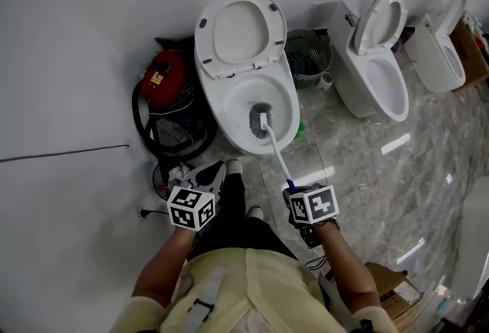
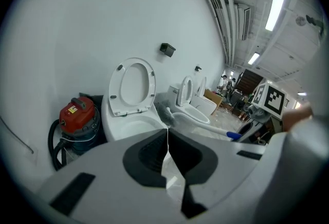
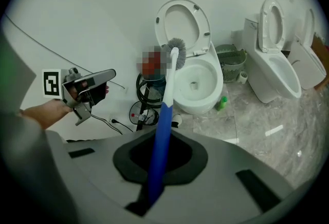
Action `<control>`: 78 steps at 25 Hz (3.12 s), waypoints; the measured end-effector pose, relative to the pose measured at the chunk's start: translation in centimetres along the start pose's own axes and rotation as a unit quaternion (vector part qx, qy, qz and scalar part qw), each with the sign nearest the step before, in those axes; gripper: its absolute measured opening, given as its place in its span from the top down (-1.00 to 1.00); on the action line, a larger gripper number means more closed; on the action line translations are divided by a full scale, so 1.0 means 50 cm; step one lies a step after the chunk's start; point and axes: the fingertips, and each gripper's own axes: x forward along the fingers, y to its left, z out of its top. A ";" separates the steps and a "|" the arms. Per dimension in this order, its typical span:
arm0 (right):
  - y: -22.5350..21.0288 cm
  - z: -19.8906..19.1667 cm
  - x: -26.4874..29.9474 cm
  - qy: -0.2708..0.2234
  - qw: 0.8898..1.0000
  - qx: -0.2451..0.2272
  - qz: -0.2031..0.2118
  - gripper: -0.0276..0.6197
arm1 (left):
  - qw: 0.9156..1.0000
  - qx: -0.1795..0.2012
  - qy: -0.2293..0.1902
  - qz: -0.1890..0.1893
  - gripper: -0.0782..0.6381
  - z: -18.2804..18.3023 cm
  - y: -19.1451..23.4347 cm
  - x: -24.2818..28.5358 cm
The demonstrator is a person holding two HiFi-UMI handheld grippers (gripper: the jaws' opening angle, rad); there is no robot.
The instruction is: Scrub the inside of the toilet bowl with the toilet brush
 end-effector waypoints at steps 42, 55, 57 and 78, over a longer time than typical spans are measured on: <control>-0.295 0.172 0.465 0.225 0.970 0.077 -0.055 0.87 | 0.989 -0.023 0.140 0.039 0.74 -0.109 0.287 0.399; -0.383 0.160 0.551 0.274 0.958 -0.005 -0.088 0.87 | 0.989 -0.032 0.144 0.026 0.74 -0.165 0.262 0.481; -0.386 0.159 0.560 0.277 0.957 -0.004 -0.087 0.87 | 0.988 -0.023 0.151 0.023 0.74 -0.174 0.265 0.489; -0.271 0.211 0.613 0.287 0.958 -0.015 -0.023 0.87 | 0.986 -0.037 0.163 0.026 0.74 -0.191 0.306 0.509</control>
